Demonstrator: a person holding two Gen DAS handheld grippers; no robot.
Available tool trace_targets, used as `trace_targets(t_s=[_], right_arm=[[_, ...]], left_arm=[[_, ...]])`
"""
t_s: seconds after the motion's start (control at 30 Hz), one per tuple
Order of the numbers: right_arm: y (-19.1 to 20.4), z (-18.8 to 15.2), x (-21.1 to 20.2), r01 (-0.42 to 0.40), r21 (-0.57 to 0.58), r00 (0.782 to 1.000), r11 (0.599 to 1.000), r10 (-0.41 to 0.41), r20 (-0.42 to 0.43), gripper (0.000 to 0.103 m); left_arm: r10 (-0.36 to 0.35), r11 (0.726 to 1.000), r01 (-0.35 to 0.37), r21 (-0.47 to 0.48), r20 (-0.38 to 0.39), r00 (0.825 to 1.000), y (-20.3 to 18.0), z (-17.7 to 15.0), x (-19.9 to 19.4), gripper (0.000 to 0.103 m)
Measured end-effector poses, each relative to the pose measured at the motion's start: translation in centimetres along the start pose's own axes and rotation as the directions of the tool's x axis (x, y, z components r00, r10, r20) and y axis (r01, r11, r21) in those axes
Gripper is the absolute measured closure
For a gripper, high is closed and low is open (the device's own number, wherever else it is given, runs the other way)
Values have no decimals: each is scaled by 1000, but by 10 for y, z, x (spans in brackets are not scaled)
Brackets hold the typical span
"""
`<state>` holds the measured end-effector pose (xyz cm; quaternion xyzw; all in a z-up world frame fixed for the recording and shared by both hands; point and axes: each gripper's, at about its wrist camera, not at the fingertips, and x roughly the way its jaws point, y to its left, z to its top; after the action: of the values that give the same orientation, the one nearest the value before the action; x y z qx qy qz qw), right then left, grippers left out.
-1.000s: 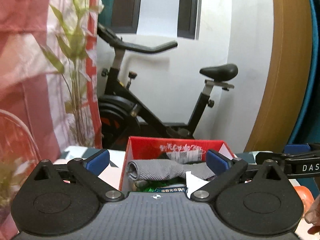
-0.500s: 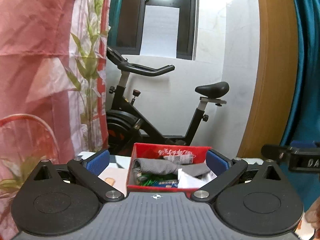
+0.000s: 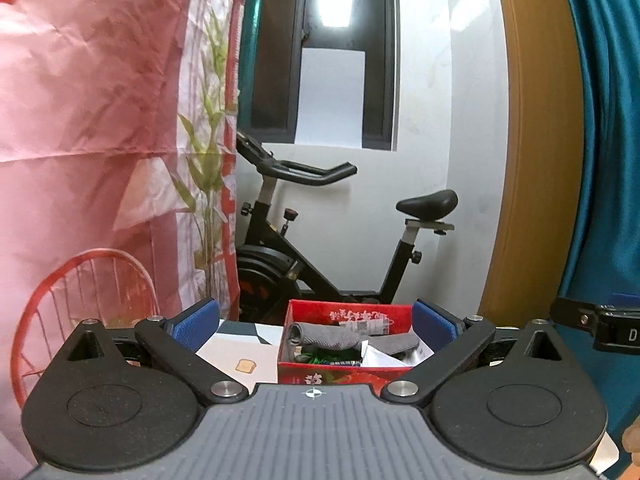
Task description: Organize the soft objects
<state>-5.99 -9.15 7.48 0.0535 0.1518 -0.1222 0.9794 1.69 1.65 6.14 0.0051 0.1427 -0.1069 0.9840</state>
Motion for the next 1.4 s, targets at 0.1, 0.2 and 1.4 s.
trace_targets(t_s=[0.1,0.2,1.4], right_arm=[[-3,1,-9,19,4,1000,1000,-19,9,0],[-5,2,-14,30,6,999,1000,-30,16,0],[-3,-5,-10,96,-18,994,995,-97,-57,0]], left_arm=[[24,1000,-25,8,16,1000,-2,2,-7,0],[40,999,-41,24,23,999,-6,2,-11,0],[68,997,-67,26,-28,997,-5,1,-12,0]])
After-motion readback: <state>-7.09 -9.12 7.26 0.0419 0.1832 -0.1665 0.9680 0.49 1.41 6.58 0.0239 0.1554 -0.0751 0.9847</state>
